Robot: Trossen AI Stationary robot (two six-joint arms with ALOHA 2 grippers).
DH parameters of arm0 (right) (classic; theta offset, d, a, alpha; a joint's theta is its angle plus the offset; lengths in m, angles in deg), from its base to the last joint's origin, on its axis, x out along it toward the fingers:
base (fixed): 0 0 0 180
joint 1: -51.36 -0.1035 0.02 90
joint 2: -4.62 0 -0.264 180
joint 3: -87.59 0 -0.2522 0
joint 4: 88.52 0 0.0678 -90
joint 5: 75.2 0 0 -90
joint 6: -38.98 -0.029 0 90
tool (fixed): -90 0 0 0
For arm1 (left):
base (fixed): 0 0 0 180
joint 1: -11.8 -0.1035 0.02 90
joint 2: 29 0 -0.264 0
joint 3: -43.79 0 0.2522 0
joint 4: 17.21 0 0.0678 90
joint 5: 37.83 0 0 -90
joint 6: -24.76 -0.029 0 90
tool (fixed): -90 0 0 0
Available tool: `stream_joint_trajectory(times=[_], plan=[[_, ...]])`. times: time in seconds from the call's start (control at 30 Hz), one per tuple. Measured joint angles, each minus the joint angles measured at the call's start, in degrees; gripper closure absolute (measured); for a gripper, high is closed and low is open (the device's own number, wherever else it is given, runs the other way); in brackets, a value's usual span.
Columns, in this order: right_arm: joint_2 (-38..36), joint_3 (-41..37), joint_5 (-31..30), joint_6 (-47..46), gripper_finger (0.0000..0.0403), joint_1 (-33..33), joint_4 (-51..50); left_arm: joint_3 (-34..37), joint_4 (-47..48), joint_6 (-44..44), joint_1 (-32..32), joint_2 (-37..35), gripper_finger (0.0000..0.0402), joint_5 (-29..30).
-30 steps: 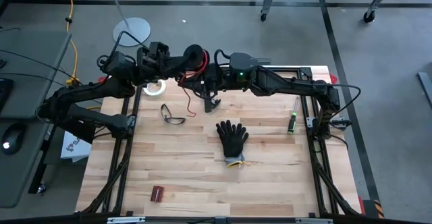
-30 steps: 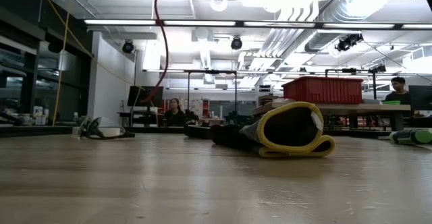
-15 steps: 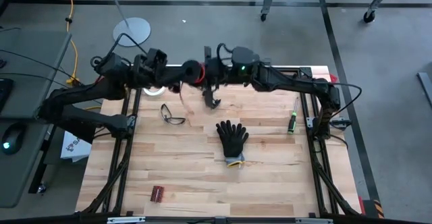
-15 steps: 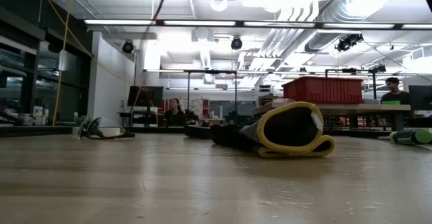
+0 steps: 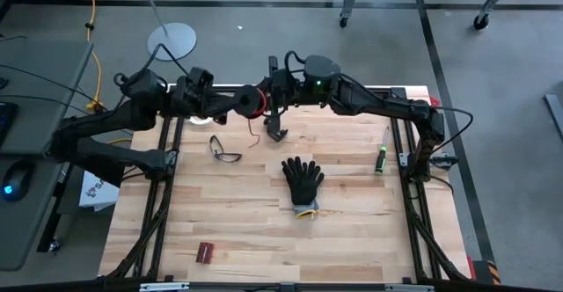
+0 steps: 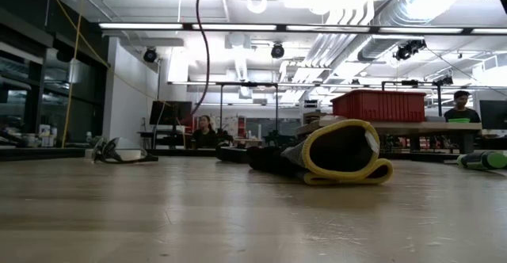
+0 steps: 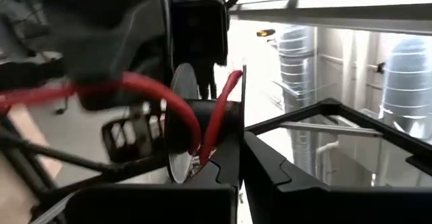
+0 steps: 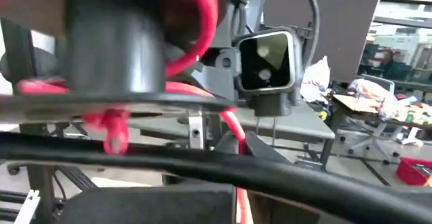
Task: Coil cords
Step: Coil the orange wire onto the spool
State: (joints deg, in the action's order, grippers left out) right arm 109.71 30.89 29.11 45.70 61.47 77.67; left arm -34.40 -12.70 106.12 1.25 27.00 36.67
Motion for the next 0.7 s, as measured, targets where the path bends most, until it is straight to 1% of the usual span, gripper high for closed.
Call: stream_joint_trajectory(times=[0.13,0.27,0.47,0.53,0.7], plan=[[-0.8,0.0,2.6,1.1,0.0403,1.9,-2.1,0.0,8.5,-0.9,0.0,-3.3,0.0402,-0.9],[-0.8,0.1,4.9,1.1,0.0403,3.2,-3.5,0.1,18.1,-3.9,0.0,-6.2,0.0402,0.1],[-0.8,0.1,5.9,1.1,0.0403,4.6,-5.3,0.0,25.5,-9.5,0.0,-8.4,0.0401,1.3],[-0.8,0.1,5.9,0.9,0.0403,5.0,-5.5,0.0,27.7,-12.5,0.0,-9.0,0.0401,2.5],[-0.8,0.0,5.6,0.8,0.0403,5.4,-7.5,-0.1,33.0,-22.2,0.0,-10.6,0.0401,8.4]])
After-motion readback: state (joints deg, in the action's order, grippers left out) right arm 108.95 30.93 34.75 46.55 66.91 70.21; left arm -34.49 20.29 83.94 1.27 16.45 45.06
